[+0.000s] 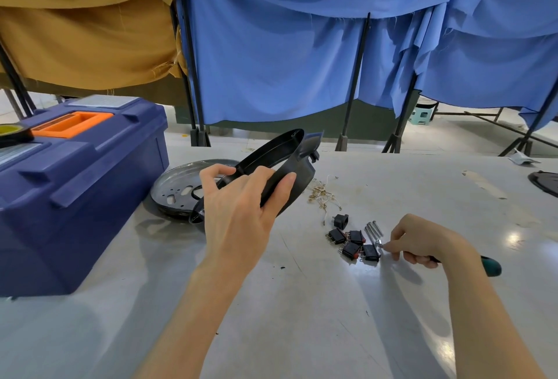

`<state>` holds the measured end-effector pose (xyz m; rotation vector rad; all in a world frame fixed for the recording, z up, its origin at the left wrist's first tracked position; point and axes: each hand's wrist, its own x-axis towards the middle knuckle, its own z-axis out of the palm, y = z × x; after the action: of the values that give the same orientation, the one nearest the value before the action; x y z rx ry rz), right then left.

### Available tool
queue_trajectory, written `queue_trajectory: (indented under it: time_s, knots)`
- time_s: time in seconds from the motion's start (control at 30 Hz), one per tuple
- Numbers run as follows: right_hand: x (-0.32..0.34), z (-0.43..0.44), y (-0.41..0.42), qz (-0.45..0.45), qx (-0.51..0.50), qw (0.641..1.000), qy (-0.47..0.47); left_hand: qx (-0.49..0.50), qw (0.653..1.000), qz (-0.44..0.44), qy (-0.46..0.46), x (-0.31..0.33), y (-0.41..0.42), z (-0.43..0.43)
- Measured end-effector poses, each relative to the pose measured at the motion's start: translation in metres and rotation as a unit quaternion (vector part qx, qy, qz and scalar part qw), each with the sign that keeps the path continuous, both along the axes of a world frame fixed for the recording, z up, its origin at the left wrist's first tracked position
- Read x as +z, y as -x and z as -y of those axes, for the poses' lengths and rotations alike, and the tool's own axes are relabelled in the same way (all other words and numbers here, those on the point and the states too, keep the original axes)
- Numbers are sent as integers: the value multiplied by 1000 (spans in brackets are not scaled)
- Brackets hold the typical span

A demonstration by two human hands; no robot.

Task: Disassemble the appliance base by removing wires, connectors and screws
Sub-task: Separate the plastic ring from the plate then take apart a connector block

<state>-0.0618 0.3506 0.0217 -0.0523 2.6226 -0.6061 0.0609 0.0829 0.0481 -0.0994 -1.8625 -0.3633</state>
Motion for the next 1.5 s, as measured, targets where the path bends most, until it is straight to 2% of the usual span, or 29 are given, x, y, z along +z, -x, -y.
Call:
queue_trajectory:
  time_s: [0.37, 0.73, 0.87, 1.0, 1.1, 1.2, 1.33, 1.5]
  knots:
    - [16, -2, -3, -41, 13, 999, 6, 0, 999, -20, -29, 9, -7, -1]
    - [9, 2, -4, 32, 7, 998, -53, -14, 999, -24, -24, 11, -9, -2]
    - [14, 0, -1, -16, -28, 999, 3, -28, 998, -14, -53, 14, -11, -2]
    - [17, 0, 3, -85, -52, 993, 67, -54, 986, 53, -151, 17, -16, 0]
    - [16, 9, -1, -78, -20, 985, 155, -107, 959, 96, -246, 21, -19, 5]
    - [20, 32, -8, -63, 41, 966, 249, -181, 920, 72, -340, 26, -20, 8]
    - [20, 65, -17, -72, 101, 944, 305, -246, 838, 54, -485, 28, -17, 15]
    - [11, 84, -20, -53, 74, 929, 359, -277, 743, 64, -607, 26, -10, 28]
